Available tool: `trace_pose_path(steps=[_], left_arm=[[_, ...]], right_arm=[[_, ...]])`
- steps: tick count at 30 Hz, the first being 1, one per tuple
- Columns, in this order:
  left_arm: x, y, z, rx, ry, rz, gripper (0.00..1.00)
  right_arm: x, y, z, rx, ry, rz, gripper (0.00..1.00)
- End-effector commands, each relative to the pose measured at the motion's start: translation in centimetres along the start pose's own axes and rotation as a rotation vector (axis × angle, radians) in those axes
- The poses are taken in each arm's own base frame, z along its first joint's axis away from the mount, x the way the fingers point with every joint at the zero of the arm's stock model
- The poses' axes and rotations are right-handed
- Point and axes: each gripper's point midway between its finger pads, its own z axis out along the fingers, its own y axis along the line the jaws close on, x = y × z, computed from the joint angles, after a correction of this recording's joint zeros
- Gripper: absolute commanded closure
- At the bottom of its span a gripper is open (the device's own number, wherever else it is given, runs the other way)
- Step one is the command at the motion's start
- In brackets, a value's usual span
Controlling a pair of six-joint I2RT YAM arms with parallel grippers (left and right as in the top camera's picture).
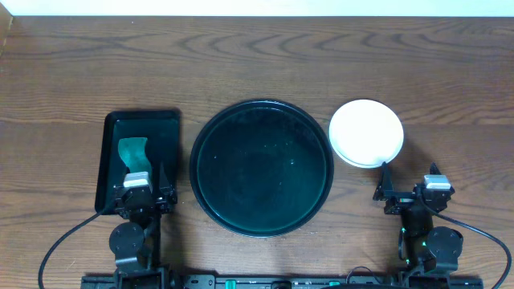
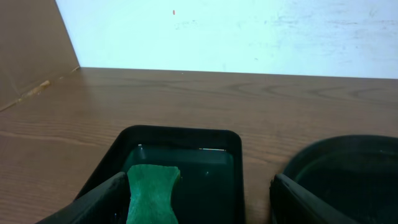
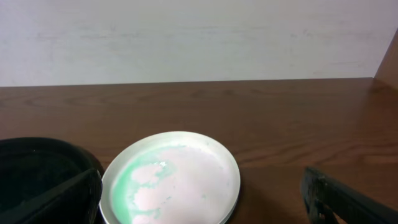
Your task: Clean dirty plates on tray and stack at the side
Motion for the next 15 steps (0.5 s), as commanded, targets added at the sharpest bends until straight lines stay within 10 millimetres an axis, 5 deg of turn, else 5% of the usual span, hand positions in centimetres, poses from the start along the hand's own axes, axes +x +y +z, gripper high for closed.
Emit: trace_pose_path(steps=[1,15], left_arm=[[1.86,0.05,0.26,-0.006,0.047,0.015,0.28],[1.86,0.05,0.26,-0.006,0.047,0.015,0.28]], right_arm=[[0.09,-0.02,-0.01,-0.001,0.002,0.013,0.01],[0.09,-0.02,-0.01,-0.001,0.002,0.013,0.01]])
